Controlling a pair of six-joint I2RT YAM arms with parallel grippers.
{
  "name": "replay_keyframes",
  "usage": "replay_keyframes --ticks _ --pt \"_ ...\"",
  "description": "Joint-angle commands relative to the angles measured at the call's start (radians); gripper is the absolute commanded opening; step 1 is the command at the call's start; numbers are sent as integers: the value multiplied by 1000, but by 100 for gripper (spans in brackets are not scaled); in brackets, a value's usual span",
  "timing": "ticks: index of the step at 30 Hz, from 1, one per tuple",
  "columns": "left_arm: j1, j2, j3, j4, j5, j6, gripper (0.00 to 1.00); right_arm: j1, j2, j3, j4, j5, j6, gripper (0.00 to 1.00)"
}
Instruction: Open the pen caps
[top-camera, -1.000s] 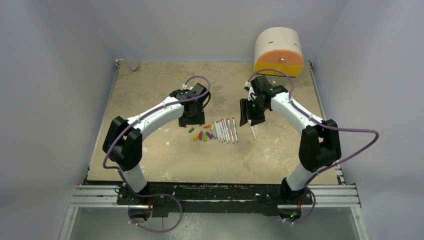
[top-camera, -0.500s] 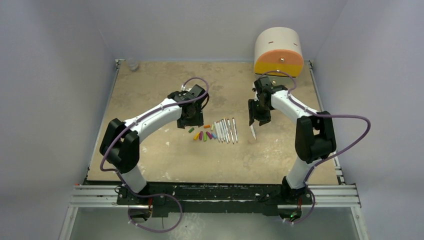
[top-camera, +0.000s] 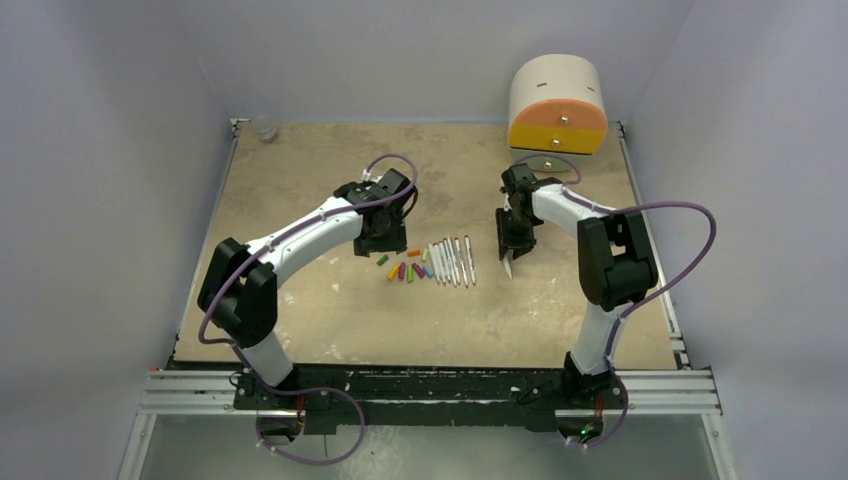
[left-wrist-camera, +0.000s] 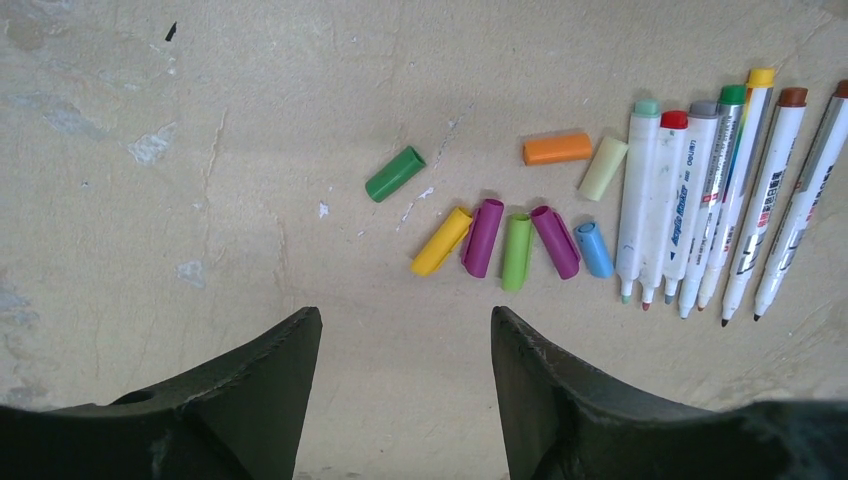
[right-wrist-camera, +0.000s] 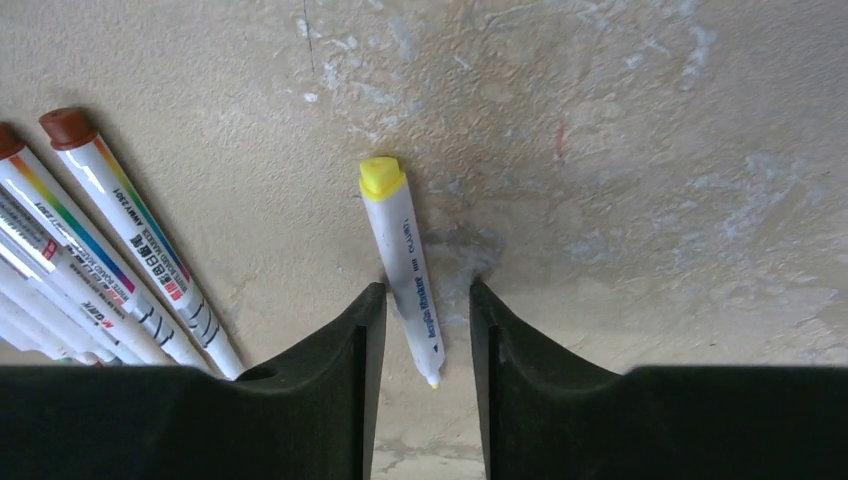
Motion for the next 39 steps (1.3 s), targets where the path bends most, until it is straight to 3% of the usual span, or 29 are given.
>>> replay_keyframes --ticks 1,4,7,18,26,33,39 --pt "0 -53 8 2 2 20 60 7 2 -15 35 34 9 33" --pt "0 -61 1 2 2 19 60 24 1 -17 42 8 24 20" --pt "1 -63 -8 7 6 18 60 54 9 -1 43 -20 35 15" --pt "0 -68 -20 15 9 24 60 121 9 66 7 -63 71 9" --pt "0 -74 -27 24 11 21 60 147 -4 36 19 -76 81 10" --pt "-1 -73 -28 25 12 19 60 150 -1 33 31 -91 75 27" --pt "0 -75 -27 23 11 16 60 150 1 40 24 -83 70 30"
